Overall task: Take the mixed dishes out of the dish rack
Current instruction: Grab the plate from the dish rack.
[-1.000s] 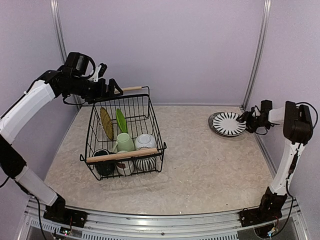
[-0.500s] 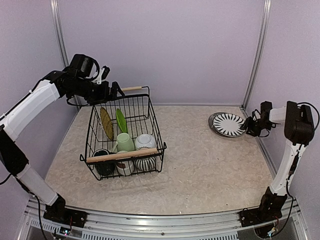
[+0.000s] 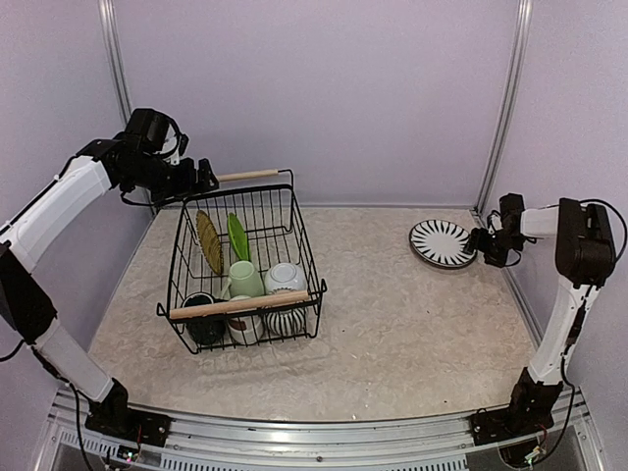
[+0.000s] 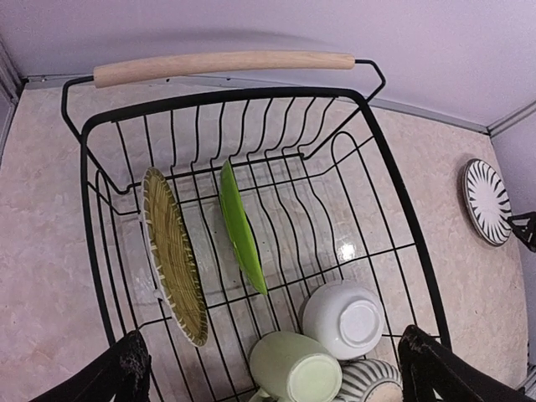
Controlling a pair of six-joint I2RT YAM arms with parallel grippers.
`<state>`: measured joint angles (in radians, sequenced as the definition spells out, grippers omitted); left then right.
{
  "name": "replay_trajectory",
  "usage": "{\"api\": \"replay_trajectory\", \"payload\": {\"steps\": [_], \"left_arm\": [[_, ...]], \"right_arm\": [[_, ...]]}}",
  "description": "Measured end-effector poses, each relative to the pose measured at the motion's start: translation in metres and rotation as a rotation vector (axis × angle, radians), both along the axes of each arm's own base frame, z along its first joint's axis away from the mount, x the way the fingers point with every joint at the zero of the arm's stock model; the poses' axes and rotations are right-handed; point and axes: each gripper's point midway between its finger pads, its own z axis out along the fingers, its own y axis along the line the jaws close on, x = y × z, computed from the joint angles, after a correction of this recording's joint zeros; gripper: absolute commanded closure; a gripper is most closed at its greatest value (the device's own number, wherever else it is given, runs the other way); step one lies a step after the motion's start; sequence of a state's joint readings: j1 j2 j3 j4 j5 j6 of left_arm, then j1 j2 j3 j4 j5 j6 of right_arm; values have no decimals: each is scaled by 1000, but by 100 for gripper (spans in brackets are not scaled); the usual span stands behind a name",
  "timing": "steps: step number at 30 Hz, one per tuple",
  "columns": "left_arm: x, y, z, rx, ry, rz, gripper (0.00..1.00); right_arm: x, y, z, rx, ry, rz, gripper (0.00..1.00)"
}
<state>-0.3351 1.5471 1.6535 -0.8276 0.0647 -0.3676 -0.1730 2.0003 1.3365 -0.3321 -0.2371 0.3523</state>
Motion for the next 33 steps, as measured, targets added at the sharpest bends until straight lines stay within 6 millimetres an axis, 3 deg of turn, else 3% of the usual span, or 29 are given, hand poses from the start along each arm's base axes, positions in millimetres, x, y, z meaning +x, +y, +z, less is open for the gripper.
{"api": "replay_trajectory", "payload": {"steps": [5,12,17,22,28,33], "left_arm": [[11,15,-21,33,53,51,10],[31,23,-78,122,177,109,15],[38,31,-100,154,222,158,23],[44,35,-114,156,246,186,39],[54,39,-136,170,274,219,60],[59,44,-155,206,308,261,69]], "right_arm": [[-33,-5,22,-69,-13,-16,11],[-79,-3,94,-150,-154,-25,0],[-104,-16,133,-245,-232,-88,0],[-137,-40,151,-354,-256,-227,0],[-150,-25,165,-299,-326,-192,0],[-162,-14,175,-258,-387,-170,0]]}}
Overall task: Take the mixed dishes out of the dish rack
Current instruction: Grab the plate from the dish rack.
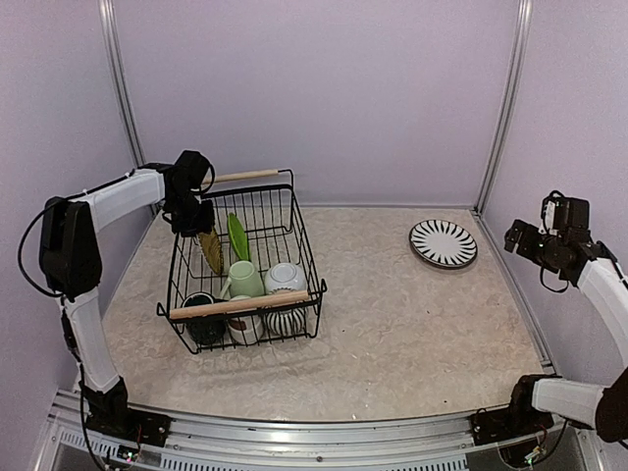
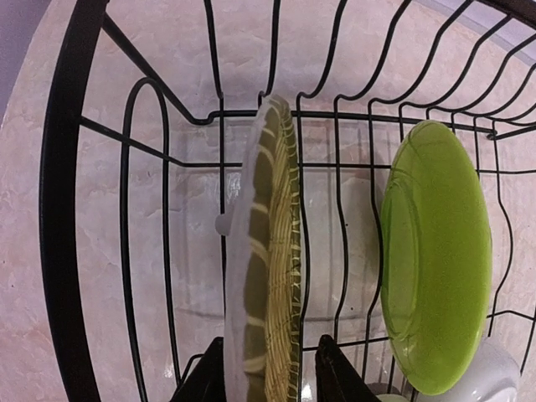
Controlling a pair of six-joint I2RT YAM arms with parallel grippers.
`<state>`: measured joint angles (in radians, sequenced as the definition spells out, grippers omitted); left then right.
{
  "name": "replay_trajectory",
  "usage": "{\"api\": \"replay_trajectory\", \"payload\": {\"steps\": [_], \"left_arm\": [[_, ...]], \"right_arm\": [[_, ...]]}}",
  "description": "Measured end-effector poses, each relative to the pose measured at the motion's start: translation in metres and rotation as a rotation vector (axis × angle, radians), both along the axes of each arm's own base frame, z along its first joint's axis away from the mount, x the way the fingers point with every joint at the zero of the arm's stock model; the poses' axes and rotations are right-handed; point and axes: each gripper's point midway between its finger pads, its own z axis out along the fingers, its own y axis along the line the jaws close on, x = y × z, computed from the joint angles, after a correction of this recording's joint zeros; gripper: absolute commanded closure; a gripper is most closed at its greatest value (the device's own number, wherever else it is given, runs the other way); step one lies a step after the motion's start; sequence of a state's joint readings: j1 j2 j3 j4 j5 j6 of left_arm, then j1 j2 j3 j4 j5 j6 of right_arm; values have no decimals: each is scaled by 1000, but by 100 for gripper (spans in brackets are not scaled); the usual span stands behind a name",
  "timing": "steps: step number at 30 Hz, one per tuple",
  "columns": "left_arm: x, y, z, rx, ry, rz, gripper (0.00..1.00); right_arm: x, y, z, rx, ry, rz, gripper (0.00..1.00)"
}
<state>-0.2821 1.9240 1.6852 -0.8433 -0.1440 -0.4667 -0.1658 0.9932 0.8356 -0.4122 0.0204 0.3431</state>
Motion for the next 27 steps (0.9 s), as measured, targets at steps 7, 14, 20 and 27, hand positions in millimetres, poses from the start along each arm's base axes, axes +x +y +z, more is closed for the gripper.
{"api": "replay_trajectory", "payload": {"steps": [7,14,20,27], "left_arm": [[-1,0,-12,45,26,17,81],[2,-6,4,86,-7,10,90],[-4,11,4,155,28,40,100],[-5,9,11,191,33,36,100]], "right_arm": [[-8,13,-1,51,-28,34,0],[-6,28,-5,86,-26,71,0],[-3,35,-7,97,-23,86,0],[-2,39,-9,100,-14,96,0]]}}
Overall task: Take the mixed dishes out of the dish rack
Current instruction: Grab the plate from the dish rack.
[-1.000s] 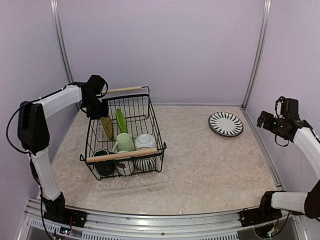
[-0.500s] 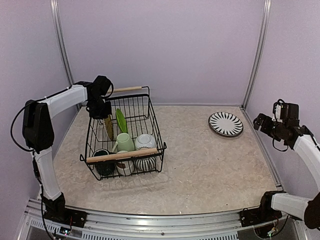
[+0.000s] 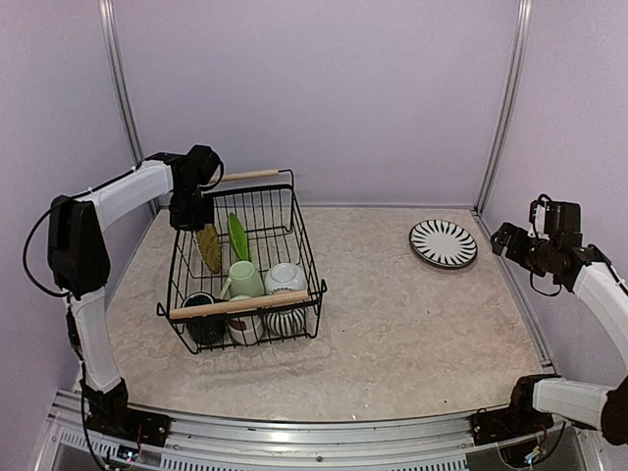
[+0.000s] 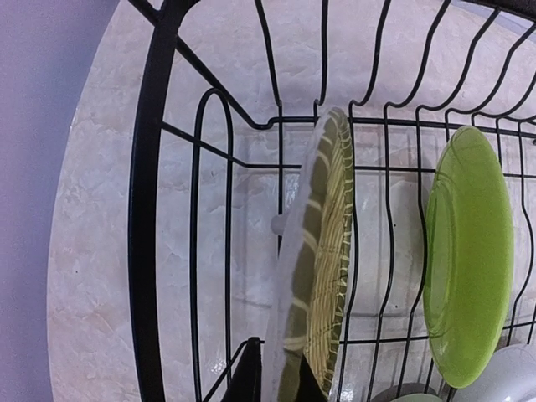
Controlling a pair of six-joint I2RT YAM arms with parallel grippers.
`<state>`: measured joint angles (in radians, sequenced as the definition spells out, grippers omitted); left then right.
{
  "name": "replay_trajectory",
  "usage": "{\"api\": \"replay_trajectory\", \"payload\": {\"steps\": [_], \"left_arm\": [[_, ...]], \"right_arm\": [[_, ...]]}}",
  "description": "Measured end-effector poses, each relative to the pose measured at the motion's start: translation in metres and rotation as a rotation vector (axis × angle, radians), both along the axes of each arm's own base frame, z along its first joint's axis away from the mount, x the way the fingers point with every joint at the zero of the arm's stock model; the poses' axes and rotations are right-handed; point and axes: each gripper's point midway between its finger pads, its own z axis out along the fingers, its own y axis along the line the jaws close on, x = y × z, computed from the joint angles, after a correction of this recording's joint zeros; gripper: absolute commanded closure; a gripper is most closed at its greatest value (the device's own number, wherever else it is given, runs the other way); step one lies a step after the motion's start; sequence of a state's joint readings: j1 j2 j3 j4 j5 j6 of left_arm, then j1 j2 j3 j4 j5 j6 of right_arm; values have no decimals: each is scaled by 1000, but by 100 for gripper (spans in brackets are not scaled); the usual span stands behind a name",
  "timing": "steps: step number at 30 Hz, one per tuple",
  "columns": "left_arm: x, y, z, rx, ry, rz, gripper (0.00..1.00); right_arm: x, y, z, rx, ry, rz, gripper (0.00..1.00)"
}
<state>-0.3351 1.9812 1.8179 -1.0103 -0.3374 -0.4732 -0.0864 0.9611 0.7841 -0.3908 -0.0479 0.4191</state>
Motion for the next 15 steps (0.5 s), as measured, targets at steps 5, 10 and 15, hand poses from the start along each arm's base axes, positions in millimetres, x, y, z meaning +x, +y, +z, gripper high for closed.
{"api": "replay_trajectory", "payload": {"steps": [5,10,15], "left_arm": [[-1,-3,13,21,-10,-8,100],[5,-7,34,8,-53,-12,100],[1,-23,47,-31,-79,-51,100]], "right_arm": [[0,0,0,-6,0,0,0],[-1,1,1,-8,-4,3,0],[-1,5,3,-5,-10,23,0]]}}
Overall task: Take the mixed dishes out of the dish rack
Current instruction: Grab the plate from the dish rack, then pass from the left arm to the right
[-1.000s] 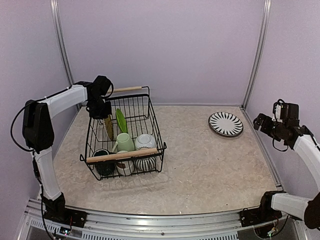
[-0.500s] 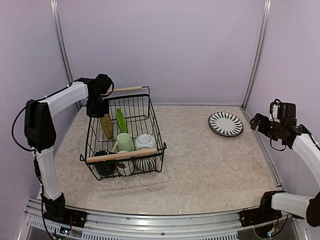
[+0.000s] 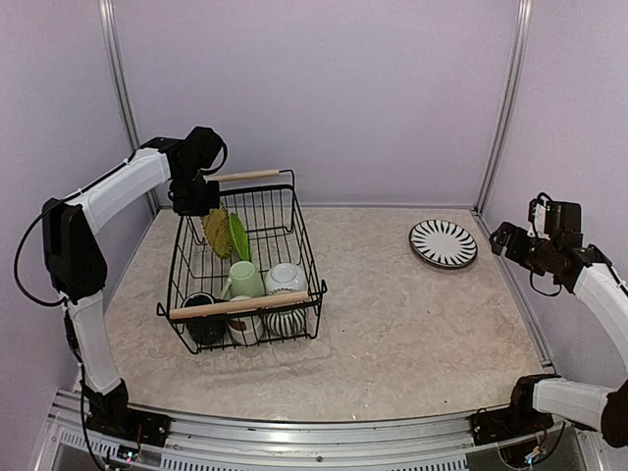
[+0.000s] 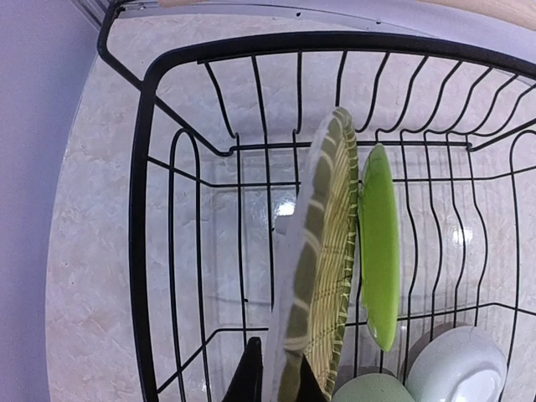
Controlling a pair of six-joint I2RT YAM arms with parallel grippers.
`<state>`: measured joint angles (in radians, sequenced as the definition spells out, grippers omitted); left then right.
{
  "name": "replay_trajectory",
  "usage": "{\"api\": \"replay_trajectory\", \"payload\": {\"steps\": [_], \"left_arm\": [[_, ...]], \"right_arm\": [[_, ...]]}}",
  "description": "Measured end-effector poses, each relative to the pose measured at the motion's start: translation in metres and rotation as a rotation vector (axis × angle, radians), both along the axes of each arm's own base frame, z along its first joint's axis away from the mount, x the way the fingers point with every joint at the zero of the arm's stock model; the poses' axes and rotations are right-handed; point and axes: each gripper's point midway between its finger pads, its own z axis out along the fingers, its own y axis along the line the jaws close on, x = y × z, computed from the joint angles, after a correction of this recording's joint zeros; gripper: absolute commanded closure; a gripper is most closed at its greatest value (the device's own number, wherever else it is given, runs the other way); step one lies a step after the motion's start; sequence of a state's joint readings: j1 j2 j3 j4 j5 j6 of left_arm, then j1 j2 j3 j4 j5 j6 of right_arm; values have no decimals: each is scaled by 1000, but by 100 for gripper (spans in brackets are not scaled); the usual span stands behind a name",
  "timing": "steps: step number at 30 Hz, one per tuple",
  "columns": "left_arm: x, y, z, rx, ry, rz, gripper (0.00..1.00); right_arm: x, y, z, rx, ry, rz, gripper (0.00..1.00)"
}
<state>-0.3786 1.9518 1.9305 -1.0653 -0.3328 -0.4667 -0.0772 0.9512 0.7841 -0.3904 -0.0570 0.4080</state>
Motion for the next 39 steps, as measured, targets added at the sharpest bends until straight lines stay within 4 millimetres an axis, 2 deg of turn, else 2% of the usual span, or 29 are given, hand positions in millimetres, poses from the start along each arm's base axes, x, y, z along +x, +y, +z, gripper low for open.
{"api": "replay_trajectory", "payload": {"steps": [4,9,15,23,27,32,39], "left_arm": [[-6,-5,20,-25,-35,-26,100],[-15,3,49,-28,-88,-36,100],[-27,14,82,-70,-153,-47,100],[-39,14,113,-417,-217,-107,100],[-46,-17,124,-618,-229,-222,100],[-54,-60,131,-860,-203,-353,100],[-61,-111,144,-1024,-157,-491,100]], "right_arm": [[2,7,4,16,-19,27,0],[7,24,8,50,-36,76,0],[18,65,4,88,-19,180,0],[29,124,12,177,-38,311,0],[32,152,25,270,-72,374,0],[33,175,40,382,-105,428,0],[31,214,63,520,-155,549,0]]}}
